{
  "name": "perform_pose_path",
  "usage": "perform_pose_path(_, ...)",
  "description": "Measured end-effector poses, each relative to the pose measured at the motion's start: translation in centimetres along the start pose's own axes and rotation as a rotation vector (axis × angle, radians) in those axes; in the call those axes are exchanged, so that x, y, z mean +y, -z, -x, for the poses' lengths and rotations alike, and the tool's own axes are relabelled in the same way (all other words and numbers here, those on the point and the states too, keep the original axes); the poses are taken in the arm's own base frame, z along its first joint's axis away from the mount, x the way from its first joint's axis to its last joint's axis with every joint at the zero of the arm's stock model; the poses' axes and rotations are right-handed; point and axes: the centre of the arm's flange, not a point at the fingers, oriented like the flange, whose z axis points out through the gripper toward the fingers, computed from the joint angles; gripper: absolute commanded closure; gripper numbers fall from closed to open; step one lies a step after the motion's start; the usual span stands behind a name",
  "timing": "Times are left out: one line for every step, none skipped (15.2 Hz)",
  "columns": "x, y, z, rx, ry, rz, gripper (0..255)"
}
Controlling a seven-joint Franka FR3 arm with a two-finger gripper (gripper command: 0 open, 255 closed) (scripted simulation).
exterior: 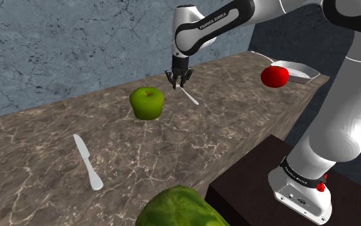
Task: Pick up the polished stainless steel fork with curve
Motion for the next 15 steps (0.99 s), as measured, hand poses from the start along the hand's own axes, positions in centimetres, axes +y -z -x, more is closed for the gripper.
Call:
perform_pose_path(-0.1, 0.0, 0.1, -0.004, 0.002, 0.0, 255)
perform_pose_path(-0.2, 0.3, 0.0, -0.007, 0.004, 0.001, 255)
perform_pose_path(-0.2, 0.7, 0.1, -0.008, 0.004, 0.001, 255)
perform_pose_path(-0.3, 1.2, 0.0, -0.009, 0.005, 0.001, 255)
perform_pose_path(-0.3, 1.7, 0.0, -0.009, 0.005, 0.001, 255)
perform_pose_path(-0.2, 2.2, 0.0, -0.009, 0.005, 0.001, 255)
perform_pose_path(-0.2, 2.7, -0.1, -0.009, 0.005, 0.001, 255)
perform_pose_path(-0.2, 3.2, -0.1, -0.009, 0.005, 0.001, 255)
perform_pose_path(-0.3, 3.8, -0.2, -0.009, 0.005, 0.001, 255)
perform_pose_path(-0.3, 4.3, -0.3, -0.009, 0.005, 0.001, 255)
perform_pose_path(-0.4, 4.8, -0.3, -0.009, 0.005, 0.001, 255)
perform_pose_path(-0.4, 5.3, -0.2, -0.009, 0.005, 0.001, 255)
perform_pose_path(-0.4, 5.9, -0.3, -0.009, 0.005, 0.001, 255)
perform_pose_path(-0.3, 6.4, -0.4, -0.009, 0.005, 0.001, 255)
perform_pose_path(-0.4, 6.9, -0.5, -0.009, 0.005, 0.001, 255)
